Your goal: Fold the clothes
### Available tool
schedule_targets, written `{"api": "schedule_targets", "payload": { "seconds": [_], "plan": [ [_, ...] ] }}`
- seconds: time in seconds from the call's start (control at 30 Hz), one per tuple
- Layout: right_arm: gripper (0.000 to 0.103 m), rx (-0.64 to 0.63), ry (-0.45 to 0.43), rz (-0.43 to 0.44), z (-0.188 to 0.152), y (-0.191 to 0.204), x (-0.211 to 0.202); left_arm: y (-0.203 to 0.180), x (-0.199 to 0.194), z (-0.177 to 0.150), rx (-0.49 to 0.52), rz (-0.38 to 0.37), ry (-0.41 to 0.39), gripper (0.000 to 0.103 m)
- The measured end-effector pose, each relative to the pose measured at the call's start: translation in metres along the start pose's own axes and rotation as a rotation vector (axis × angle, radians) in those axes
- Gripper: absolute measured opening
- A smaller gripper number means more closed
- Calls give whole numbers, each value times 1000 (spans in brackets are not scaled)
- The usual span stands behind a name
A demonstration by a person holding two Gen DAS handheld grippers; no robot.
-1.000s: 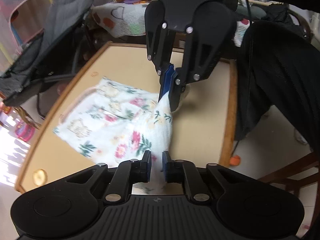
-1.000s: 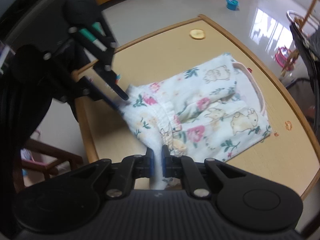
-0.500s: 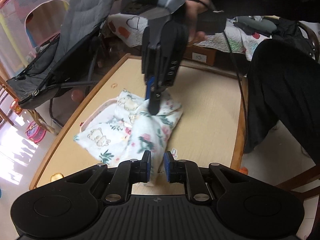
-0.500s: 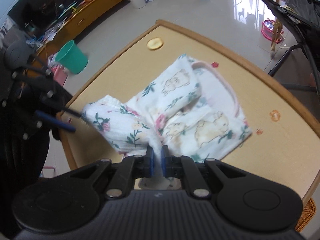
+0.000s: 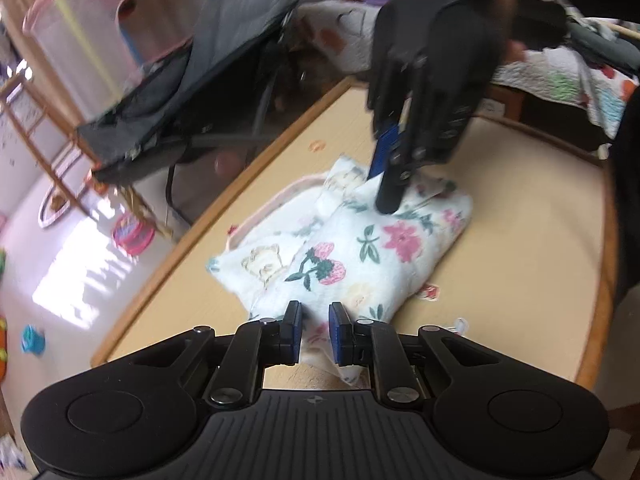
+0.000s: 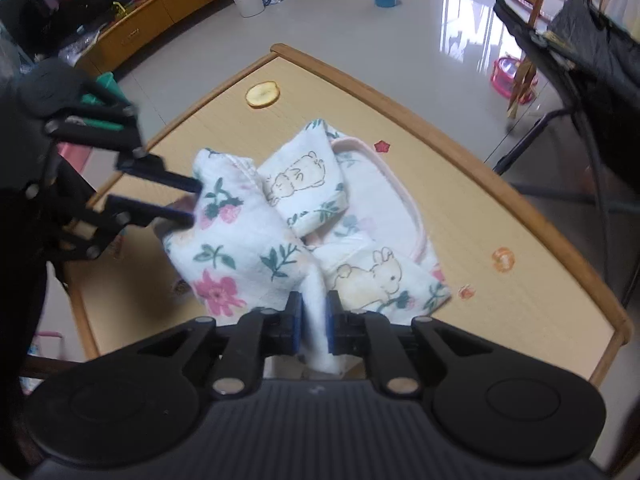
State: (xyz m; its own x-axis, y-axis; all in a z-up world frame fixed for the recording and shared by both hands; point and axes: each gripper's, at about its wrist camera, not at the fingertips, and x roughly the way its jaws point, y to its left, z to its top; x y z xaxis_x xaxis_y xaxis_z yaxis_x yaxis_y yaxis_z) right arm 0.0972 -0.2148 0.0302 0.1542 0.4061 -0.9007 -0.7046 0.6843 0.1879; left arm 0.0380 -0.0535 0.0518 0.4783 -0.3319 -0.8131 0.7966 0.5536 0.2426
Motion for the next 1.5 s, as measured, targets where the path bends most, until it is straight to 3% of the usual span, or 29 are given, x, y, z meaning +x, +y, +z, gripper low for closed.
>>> {"api": "schedule_targets", "payload": {
  "seconds": [0.27, 0.63, 0.87, 1.07, 1.2, 1.27, 1.33, 1.4, 1.5],
  "plan": [
    [22, -28, -41, -47, -9, 0, -13, 0, 20, -4, 17, 27, 12, 19],
    [23, -121, -17, -178, -12, 18, 12, 7, 27, -9, -7, 25, 8, 19],
    [27, -170, -57, -205, -12, 24, -28, 20, 29, -12, -62, -18, 12, 20],
    [39, -261, -95, -202, -23, 62, -51, 19, 33, -13, -64, -20, 20, 21],
    [40, -420, -62, -272, -40, 99, -24, 21, 34, -11, -84, -16, 28, 22],
    [40, -442, -32, -304, -45, 104, -6, 22, 34, -10, -100, -5, 30, 26],
    [39, -446, -11, -328, -47, 105, 8, 19, 30, -12, -95, 31, 23, 42],
    [37, -433, -5, -343, -45, 102, 14, 17, 25, -14, -85, 59, 2, 51],
    [28, -412, 5, -366, -42, 97, 23, 20, 13, -20, -95, 69, -42, 54]
  ]
}}
